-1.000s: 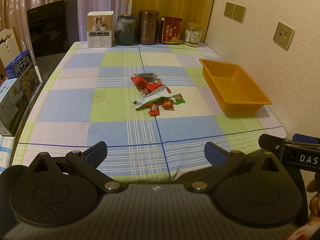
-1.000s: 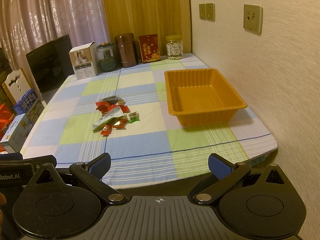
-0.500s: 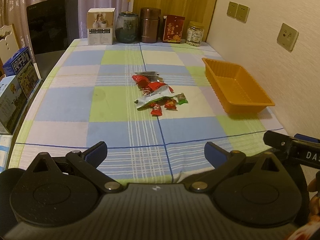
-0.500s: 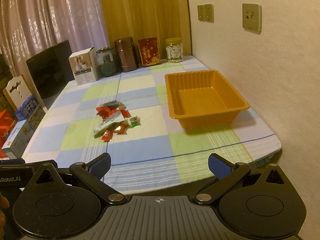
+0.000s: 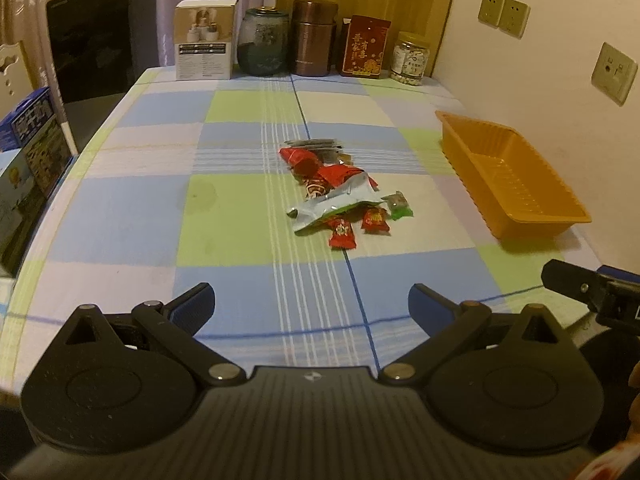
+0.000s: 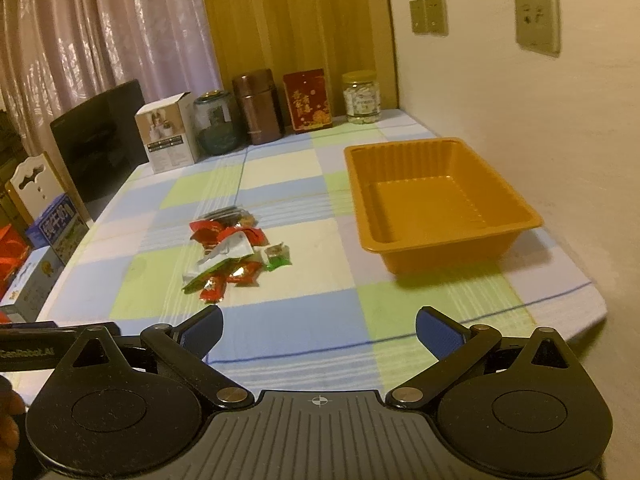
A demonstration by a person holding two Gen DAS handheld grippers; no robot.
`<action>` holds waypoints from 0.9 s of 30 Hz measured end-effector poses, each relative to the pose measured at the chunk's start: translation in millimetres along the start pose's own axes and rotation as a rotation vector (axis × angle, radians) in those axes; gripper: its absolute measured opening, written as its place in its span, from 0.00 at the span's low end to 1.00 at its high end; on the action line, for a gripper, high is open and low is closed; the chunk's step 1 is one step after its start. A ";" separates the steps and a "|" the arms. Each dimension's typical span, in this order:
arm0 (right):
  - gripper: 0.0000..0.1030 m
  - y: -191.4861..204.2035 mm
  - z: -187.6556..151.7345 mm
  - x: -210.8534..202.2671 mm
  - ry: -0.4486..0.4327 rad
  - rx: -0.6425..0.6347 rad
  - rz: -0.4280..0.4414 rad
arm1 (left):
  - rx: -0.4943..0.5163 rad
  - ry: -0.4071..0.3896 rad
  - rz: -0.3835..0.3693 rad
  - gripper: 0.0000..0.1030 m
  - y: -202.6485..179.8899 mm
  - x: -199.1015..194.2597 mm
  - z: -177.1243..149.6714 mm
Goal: Organize snacks
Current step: 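Grasp the green-wrapped candy with the right tool while the left tool grasps a red candy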
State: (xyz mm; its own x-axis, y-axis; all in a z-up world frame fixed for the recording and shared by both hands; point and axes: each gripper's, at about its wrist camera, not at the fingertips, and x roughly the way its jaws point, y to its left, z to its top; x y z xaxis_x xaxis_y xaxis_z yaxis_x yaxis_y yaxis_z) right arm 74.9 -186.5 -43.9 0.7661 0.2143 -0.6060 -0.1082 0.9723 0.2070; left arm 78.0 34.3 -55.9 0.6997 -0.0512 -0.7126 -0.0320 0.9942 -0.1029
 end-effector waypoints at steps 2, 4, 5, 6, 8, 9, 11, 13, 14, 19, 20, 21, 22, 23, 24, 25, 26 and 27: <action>0.98 0.6 0.8 12.8 0.006 -0.001 0.009 | 0.009 0.000 -0.007 0.94 1.1 12.2 2.1; 0.88 0.9 1.9 28.4 0.022 -0.002 0.024 | 0.013 0.006 -0.012 0.93 1.7 26.3 5.1; 0.85 0.3 2.3 36.2 0.032 0.001 0.028 | 0.016 0.007 -0.011 0.92 1.9 33.0 6.4; 0.84 -0.1 2.6 43.5 0.038 0.003 0.029 | 0.021 0.007 -0.013 0.91 2.2 39.1 7.3; 0.81 -0.9 3.3 56.6 0.044 -0.001 0.028 | 0.032 0.008 -0.021 0.88 1.1 52.7 9.9; 0.78 -1.1 3.8 63.6 0.047 -0.003 0.026 | 0.037 0.009 -0.025 0.88 0.7 59.3 10.8; 0.75 -3.2 4.5 76.3 0.054 -0.002 0.025 | 0.048 0.013 -0.043 0.80 -0.8 74.0 12.5; 0.73 -4.7 5.4 89.7 0.059 -0.004 0.019 | 0.050 0.021 -0.064 0.73 -2.4 88.9 14.2; 0.73 -5.8 5.8 96.1 0.062 -0.005 0.018 | 0.051 0.022 -0.070 0.69 -3.3 95.5 15.1; 0.72 -9.8 8.1 121.3 0.078 -0.005 0.017 | 0.077 0.042 -0.087 0.54 -9.9 127.7 18.4; 0.72 -10.1 8.5 125.3 0.082 -0.005 0.017 | 0.081 0.042 -0.088 0.50 -10.9 132.8 18.7; 0.72 -11.0 8.4 128.6 0.085 -0.002 0.018 | 0.083 0.042 -0.090 0.48 -11.6 136.8 19.3; 0.72 -11.5 9.0 131.4 0.088 0.001 0.018 | 0.085 0.043 -0.095 0.43 -12.4 141.5 20.2; 0.72 -11.8 8.9 133.8 0.091 0.002 0.017 | 0.085 0.041 -0.098 0.39 -13.2 144.3 20.7; 0.72 -11.7 8.7 136.5 0.094 -0.001 0.016 | 0.085 0.035 -0.101 0.38 -14.1 146.5 21.5; 0.72 -11.9 8.0 138.4 0.098 -0.003 0.016 | 0.087 0.028 -0.104 0.38 -15.1 148.5 22.8; 0.72 -11.0 7.8 140.2 0.101 -0.005 0.017 | 0.085 0.024 -0.110 0.38 -15.8 150.6 23.9; 0.72 -10.9 7.4 141.9 0.103 -0.006 0.017 | 0.082 0.019 -0.114 0.37 -16.3 152.4 25.1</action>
State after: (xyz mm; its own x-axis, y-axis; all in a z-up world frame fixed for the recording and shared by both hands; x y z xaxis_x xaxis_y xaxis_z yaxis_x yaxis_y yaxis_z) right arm 189.5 -167.4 -126.5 0.6952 0.2391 -0.6779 -0.1251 0.9689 0.2134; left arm 203.1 12.6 -145.4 0.6815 -0.1655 -0.7129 0.1060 0.9861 -0.1277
